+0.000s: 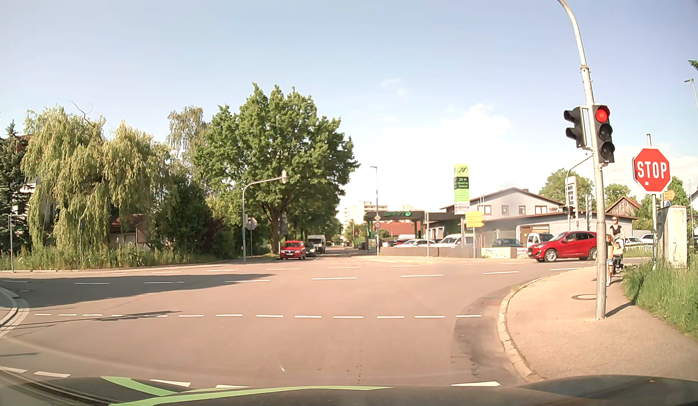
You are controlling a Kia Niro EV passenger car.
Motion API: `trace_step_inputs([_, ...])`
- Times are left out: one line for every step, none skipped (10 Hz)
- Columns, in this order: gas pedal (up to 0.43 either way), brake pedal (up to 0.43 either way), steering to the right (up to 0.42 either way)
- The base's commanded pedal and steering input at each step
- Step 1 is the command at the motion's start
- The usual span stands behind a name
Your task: Follow the waypoints while adhering to traffic rules and regulations
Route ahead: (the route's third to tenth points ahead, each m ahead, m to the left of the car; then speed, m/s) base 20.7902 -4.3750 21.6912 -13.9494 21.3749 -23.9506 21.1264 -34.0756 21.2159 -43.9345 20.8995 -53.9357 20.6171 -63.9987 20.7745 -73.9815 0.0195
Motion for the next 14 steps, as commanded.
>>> trace_step_inputs([0.000, 0.378, 0.047])
trace_step_inputs([0.000, 0.372, 0.047])
trace_step_inputs([0.000, 0.372, 0.047])
trace_step_inputs([0.000, 0.372, 0.047])
trace_step_inputs([0.000, 0.372, 0.047])
trace_step_inputs([0.000, 0.372, 0.047])
trace_step_inputs([0.000, 0.366, 0.047])
trace_step_inputs([0.000, 0.366, 0.047])
trace_step_inputs([0.000, 0.366, 0.047])
trace_step_inputs([0.000, 0.366, 0.047])
trace_step_inputs([0.000, 0.366, 0.047])
trace_step_inputs([0.000, 0.366, 0.047])
trace_step_inputs([0.000, 0.366, 0.047])
trace_step_inputs([0.000, 0.366, 0.047])
